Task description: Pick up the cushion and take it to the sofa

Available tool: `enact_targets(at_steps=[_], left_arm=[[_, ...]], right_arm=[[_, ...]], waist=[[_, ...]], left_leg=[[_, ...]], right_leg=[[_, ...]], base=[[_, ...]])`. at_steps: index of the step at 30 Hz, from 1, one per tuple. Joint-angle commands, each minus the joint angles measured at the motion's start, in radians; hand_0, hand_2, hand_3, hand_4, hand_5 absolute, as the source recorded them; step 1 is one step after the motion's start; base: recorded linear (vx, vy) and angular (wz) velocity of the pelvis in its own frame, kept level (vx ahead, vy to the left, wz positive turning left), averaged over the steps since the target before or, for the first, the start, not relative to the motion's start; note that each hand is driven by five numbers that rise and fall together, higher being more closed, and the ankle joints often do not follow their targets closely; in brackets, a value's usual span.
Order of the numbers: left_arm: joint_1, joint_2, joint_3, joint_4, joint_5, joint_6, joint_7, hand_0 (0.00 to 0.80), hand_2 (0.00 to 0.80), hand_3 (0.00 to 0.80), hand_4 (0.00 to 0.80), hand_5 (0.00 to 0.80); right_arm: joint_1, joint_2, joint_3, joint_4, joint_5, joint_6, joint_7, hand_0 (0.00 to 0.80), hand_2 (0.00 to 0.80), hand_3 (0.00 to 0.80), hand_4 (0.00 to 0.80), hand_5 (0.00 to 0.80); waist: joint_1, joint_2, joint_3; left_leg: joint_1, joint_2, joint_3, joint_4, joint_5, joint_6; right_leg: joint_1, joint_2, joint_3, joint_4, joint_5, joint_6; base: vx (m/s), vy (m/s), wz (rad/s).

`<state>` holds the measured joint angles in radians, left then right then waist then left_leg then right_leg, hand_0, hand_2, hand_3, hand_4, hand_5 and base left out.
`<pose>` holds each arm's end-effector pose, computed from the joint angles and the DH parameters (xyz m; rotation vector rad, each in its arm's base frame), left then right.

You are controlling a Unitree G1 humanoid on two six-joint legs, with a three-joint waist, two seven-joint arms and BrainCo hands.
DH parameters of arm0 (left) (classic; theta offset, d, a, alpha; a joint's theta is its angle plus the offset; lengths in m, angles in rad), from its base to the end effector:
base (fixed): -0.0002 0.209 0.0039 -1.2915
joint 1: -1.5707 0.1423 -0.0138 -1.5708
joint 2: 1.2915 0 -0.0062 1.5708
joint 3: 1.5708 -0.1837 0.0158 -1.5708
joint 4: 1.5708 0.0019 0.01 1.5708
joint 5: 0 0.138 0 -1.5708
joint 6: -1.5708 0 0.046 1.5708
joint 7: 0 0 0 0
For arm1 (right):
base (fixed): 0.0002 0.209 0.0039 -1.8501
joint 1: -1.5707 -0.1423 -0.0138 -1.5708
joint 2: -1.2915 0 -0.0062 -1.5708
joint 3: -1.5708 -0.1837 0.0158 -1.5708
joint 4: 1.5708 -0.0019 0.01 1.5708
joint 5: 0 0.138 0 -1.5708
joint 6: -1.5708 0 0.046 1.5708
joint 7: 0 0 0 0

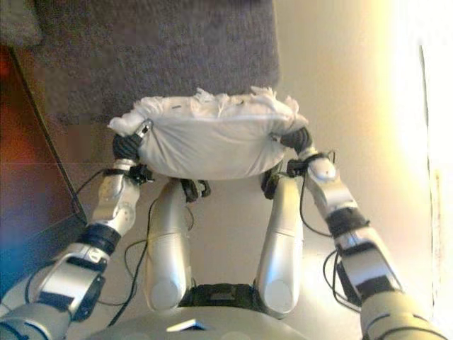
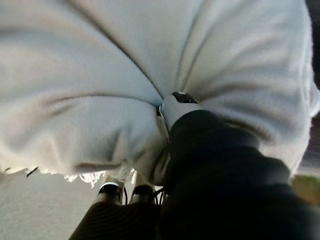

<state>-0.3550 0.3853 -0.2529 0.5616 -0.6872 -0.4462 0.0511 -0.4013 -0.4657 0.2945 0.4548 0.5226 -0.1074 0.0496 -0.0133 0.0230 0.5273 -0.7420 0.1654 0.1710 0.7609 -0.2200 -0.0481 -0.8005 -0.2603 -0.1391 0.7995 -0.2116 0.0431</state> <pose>0.2628 0.2019 0.0456 -0.2101 -0.1618 0.0380 0.2740 -0.1998 0.0619 -0.0391 0.0417 0.1954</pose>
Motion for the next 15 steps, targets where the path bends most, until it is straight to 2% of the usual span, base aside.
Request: enact_targets(at_steps=[1, 3, 4, 7, 8, 11, 15], left_arm=[[-0.026, -0.007, 0.023, -0.165, 0.044, -0.029, 0.003, 0.8, 0.8, 0.8, 0.8, 0.8], [-0.02, -0.004, 0.031, -0.184, 0.032, -0.004, 0.003, 0.8, 0.8, 0.8, 0.8, 0.8], [-0.017, -0.004, 0.041, -0.193, 0.004, 0.022, -0.002, 0.8, 0.8, 0.8, 0.8, 0.8], [0.022, -0.003, 0.072, -0.223, -0.021, 0.064, -0.016, 0.8, 0.8, 0.8, 0.8, 0.8], [0.026, -0.003, 0.074, -0.228, -0.019, 0.068, -0.015, 0.8, 0.8, 0.8, 0.8, 0.8], [0.102, -0.006, 0.096, -0.297, 0.028, 0.088, 0.001, 0.8, 0.8, 0.8, 0.8, 0.8], [0.176, -0.016, 0.122, -0.327, 0.037, 0.115, 0.017, 0.8, 0.8, 0.8, 0.8, 0.8]], right_arm=[[-0.005, 0.027, -0.053, -0.162, 0.026, -0.104, 0.016, 0.8, 0.8, 0.8, 0.8, 0.8], [0.015, 0.027, -0.07, -0.183, 0.026, -0.096, 0.017, 0.8, 0.8, 0.8, 0.8, 0.8], [0.029, 0.027, -0.082, -0.191, 0.038, -0.086, 0.028, 0.8, 0.8, 0.8, 0.8, 0.8], [0.071, 0.042, -0.097, -0.211, 0.035, -0.033, 0.007, 0.8, 0.8, 0.8, 0.8, 0.8], [0.076, 0.043, -0.098, -0.214, 0.036, -0.031, 0.007, 0.8, 0.8, 0.8, 0.8, 0.8], [0.149, 0.074, -0.122, -0.257, 0.067, -0.062, 0.021, 0.8, 0.8, 0.8, 0.8, 0.8], [0.21, 0.095, -0.134, -0.289, 0.07, -0.038, 0.006, 0.8, 0.8, 0.8, 0.8, 0.8]], waist=[[-0.002, -0.012, -0.054], [0.001, -0.018, -0.072], [0.001, -0.025, -0.085], [0.003, -0.036, -0.129], [0.003, -0.037, -0.13], [0.002, -0.042, -0.178], [0.002, -0.054, -0.228]], left_leg=[[0.101, 0.006, -0.068, -0.181, 0.086, -0.046], [0.156, -0.004, -0.07, -0.225, 0.098, -0.042], [0.175, -0.013, -0.067, -0.256, 0.133, -0.032], [0.27, -0.019, -0.064, -0.351, 0.165, -0.029], [0.28, -0.019, -0.063, -0.36, 0.168, -0.029], [0.378, -0.016, -0.068, -0.445, 0.199, -0.036], [0.455, -0.016, -0.066, -0.446, 0.192, -0.039]], right_leg=[[0.142, -0.033, 0.016, -0.221, 0.122, 0.078], [0.199, -0.033, 0.0, -0.265, 0.13, 0.083], [0.223, -0.032, -0.013, -0.304, 0.161, 0.074], [0.315, -0.007, -0.03, -0.382, 0.17, 0.077], [0.325, -0.004, -0.031, -0.389, 0.171, 0.077], [0.439, 0.043, -0.036, -0.478, 0.175, 0.059], [0.541, 0.071, -0.037, -0.532, 0.171, 0.037]], base=[[0.202, -0.129, 0.09], [0.124, -0.133, 0.12], [0.058, -0.14, 0.08], [0.11, -0.144, 0.06], [0.14, -0.148, 0.01], [0.151, -0.171, -0.02], [0.149, -0.112, -0.04]])
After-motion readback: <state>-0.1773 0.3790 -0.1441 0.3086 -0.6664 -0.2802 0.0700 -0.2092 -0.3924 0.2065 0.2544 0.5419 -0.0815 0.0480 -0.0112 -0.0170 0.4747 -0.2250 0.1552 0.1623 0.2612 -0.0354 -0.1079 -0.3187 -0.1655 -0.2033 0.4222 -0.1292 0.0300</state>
